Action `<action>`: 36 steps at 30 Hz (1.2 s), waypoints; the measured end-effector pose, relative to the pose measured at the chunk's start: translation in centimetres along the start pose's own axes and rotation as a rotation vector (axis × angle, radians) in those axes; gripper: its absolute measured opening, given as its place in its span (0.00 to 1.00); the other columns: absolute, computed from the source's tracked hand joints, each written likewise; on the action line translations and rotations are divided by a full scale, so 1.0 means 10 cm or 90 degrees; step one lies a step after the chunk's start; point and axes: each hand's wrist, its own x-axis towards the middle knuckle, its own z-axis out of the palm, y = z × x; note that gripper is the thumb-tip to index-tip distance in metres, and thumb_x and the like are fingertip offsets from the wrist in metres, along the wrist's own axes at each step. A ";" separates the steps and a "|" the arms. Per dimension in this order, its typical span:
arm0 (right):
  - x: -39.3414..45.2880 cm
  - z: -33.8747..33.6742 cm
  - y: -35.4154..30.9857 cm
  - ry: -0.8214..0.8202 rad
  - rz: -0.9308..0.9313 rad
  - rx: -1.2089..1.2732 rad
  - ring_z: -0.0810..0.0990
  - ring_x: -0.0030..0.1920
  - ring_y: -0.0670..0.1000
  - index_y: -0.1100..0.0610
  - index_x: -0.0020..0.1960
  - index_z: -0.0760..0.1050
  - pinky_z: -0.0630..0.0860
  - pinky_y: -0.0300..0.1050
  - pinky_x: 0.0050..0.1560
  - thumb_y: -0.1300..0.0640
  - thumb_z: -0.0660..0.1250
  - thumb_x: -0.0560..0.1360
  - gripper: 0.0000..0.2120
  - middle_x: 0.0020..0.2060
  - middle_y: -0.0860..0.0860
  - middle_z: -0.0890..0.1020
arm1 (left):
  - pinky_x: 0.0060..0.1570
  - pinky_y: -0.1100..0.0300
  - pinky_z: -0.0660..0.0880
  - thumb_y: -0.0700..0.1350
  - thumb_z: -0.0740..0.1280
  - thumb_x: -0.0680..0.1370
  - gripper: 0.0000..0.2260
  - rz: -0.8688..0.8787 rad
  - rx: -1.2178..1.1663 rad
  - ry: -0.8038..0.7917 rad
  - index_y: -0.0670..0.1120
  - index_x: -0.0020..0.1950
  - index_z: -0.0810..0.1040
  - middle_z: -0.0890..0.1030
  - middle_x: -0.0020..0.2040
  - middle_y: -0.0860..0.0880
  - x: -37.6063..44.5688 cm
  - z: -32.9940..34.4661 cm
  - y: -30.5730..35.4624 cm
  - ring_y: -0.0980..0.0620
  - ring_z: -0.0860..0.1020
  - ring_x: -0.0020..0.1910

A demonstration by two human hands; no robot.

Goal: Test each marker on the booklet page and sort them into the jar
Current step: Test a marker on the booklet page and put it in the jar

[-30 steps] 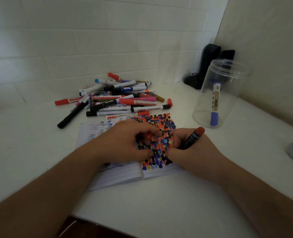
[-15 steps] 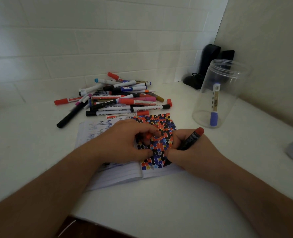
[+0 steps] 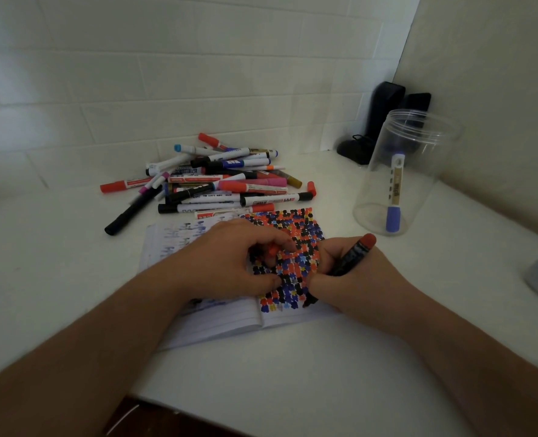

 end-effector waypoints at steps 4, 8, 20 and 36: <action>0.01 0.00 0.00 0.016 -0.004 0.055 0.72 0.27 0.45 0.55 0.33 0.71 0.71 0.39 0.30 0.65 0.75 0.72 0.15 0.26 0.47 0.74 | 0.50 0.69 0.73 0.55 0.75 0.76 0.15 -0.025 -0.037 0.014 0.62 0.62 0.80 0.81 0.47 0.63 -0.01 0.00 0.03 0.64 0.79 0.50; -0.01 -0.14 -0.02 0.022 -0.059 0.260 0.71 0.25 0.47 0.55 0.38 0.77 0.69 0.38 0.26 0.61 0.77 0.72 0.10 0.26 0.49 0.76 | 0.51 0.68 0.75 0.49 0.62 0.85 0.13 -0.062 -0.125 0.072 0.65 0.65 0.78 0.83 0.48 0.64 -0.04 -0.03 0.05 0.63 0.81 0.50; 0.03 -0.27 0.07 0.001 0.082 0.520 0.77 0.38 0.54 0.56 0.47 0.87 0.68 0.47 0.40 0.50 0.60 0.75 0.17 0.38 0.57 0.83 | 0.48 0.73 0.72 0.42 0.63 0.85 0.15 -0.083 -0.150 0.078 0.63 0.61 0.77 0.83 0.51 0.65 -0.05 -0.03 0.07 0.65 0.80 0.51; 0.03 -0.28 0.03 0.069 0.008 0.207 0.81 0.36 0.54 0.53 0.55 0.83 0.79 0.44 0.37 0.61 0.65 0.82 0.09 0.44 0.54 0.88 | 0.57 0.65 0.75 0.44 0.65 0.84 0.14 -0.058 -0.092 0.143 0.60 0.65 0.77 0.82 0.56 0.63 -0.04 -0.04 0.02 0.65 0.79 0.56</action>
